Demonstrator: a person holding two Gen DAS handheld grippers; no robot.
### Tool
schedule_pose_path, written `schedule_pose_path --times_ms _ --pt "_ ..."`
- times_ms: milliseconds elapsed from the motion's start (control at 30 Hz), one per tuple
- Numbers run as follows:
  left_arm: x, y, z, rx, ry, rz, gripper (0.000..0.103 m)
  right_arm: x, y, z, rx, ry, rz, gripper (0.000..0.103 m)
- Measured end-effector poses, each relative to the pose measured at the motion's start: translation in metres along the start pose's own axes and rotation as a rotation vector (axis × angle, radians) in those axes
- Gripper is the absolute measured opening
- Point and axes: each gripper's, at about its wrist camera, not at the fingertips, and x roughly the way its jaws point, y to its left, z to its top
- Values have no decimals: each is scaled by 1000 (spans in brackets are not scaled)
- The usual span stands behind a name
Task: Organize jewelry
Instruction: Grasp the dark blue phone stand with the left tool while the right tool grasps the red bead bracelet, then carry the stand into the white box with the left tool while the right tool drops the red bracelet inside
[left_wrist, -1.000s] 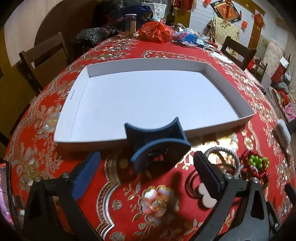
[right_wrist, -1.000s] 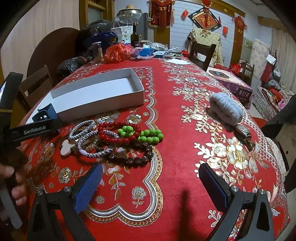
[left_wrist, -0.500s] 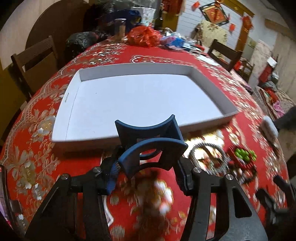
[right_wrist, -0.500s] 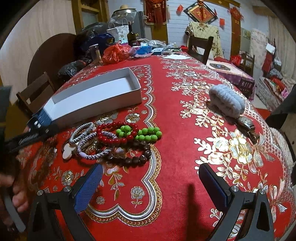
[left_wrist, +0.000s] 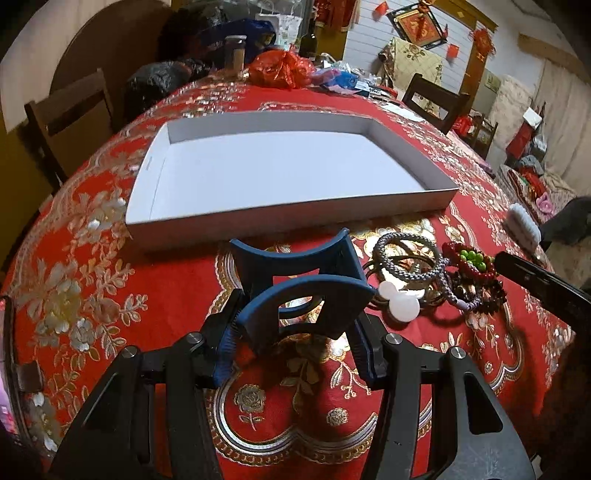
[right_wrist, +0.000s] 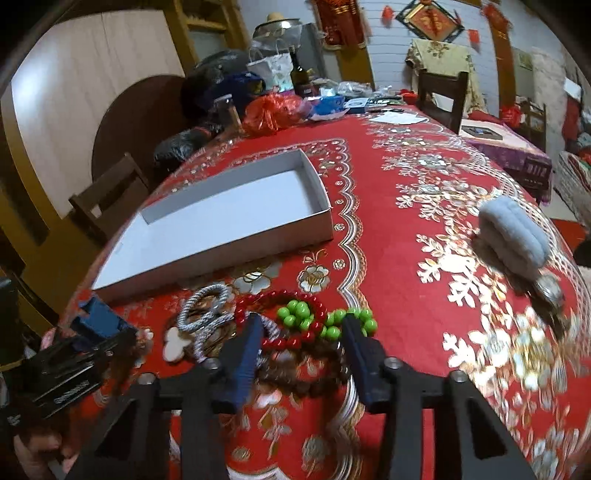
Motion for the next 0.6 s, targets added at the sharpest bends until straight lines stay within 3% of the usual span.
schedule_pose_path --times_ms 67,133,333,600 --pt "4 4 0 -24 23 -5 52 8 -3 3 3 11 -12 35" --pt "3 6 1 -30 19 -7 52 18 -5 5 6 44 -8 22" --pt "4 2 2 -16 23 7 52 29 -6 4 0 72 0 9" --pt "4 2 1 -14 23 10 52 2 -10 2 26 13 33 9"
